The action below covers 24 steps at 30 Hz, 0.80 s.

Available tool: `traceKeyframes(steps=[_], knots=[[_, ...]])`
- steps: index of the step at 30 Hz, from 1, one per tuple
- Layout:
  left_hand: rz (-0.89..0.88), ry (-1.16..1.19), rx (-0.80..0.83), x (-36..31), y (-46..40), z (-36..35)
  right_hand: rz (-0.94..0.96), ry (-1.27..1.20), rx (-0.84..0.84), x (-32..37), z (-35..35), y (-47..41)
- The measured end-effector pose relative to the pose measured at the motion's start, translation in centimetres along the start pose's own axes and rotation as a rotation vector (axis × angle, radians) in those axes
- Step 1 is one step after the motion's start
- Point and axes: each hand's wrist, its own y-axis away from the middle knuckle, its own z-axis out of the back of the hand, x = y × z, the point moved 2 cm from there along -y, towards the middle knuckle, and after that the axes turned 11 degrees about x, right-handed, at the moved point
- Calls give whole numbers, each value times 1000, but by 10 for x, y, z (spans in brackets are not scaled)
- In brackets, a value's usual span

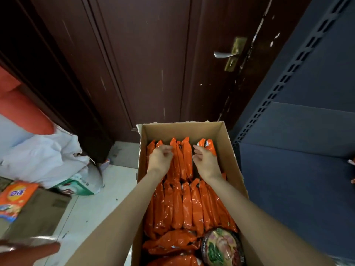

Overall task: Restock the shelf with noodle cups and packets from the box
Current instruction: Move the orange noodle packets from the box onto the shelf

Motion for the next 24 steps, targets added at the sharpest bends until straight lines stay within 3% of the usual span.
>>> traceKeyframes(steps=[4,11,16,24], knots=[[28,-11,19,6,-15,-8,-15,62,77,-10,-9,-24],[48,-235,68,15,-35,-22,-97,296,113,-23,-17,-54],[105,-131,18,17,-39,-22,-140,395,97,-26,-16,-64],[86,35,-21,13,-30,-17,-123,196,52,-25,-5,-61]])
